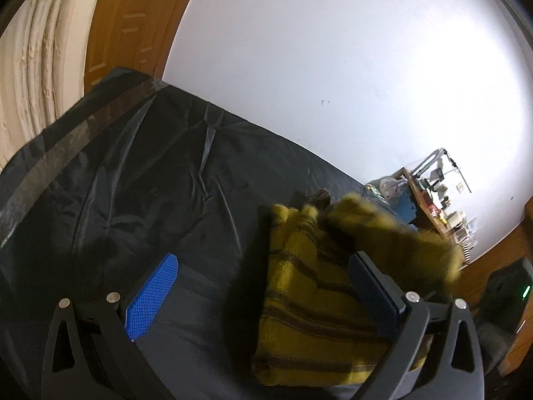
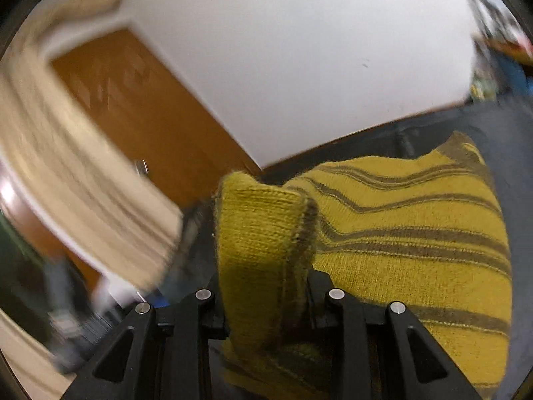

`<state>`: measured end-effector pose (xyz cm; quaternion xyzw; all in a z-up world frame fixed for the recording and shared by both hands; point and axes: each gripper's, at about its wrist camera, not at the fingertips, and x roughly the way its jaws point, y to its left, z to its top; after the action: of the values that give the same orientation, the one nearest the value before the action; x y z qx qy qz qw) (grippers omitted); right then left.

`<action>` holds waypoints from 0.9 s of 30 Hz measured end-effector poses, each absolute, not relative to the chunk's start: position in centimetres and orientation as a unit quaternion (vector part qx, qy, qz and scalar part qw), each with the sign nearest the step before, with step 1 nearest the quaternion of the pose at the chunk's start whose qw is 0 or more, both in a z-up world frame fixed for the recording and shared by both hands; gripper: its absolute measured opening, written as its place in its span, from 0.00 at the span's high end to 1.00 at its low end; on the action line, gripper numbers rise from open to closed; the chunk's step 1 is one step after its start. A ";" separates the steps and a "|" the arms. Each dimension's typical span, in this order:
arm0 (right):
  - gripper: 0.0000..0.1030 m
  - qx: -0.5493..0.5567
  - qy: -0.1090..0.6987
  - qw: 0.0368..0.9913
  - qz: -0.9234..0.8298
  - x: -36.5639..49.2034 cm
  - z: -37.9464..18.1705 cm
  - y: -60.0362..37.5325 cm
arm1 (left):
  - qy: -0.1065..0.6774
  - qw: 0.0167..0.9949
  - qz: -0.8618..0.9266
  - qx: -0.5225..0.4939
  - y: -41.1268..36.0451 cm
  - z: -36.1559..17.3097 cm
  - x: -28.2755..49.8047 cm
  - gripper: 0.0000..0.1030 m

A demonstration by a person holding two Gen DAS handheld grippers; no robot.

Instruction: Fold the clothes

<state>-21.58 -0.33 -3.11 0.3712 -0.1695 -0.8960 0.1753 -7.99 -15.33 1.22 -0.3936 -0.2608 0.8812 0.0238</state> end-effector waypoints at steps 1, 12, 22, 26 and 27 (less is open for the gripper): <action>0.68 0.372 -0.127 0.172 -0.903 -21.2 -3.7 -1.6 | -0.268 0.028 0.878 -0.396 -15.5 1.1 -8.1 0.00; 0.45 0.354 0.037 0.198 -0.913 -17.2 -7.4 -4.3 | -0.284 0.075 0.859 -0.419 -13.8 -0.4 -8.9 0.00; 0.25 0.343 0.001 0.293 -0.893 -13.3 -5.7 0.0 | -0.290 0.126 0.839 -0.443 -12.3 -1.5 -9.9 0.00; 0.25 0.313 0.002 0.249 -0.917 -11.4 -4.2 3.3 | -0.296 0.152 0.828 -0.452 -11.6 -1.5 -10.2 0.00; 0.25 0.308 0.014 0.235 -0.922 -11.3 -4.2 3.7 | -0.297 0.158 0.826 -0.452 -11.3 -1.5 -10.2 0.00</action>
<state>-11.33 3.74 -4.16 0.3079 0.0139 -0.9219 0.2349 -10.19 -11.30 -1.46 -0.4521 -0.2967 0.8262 0.1580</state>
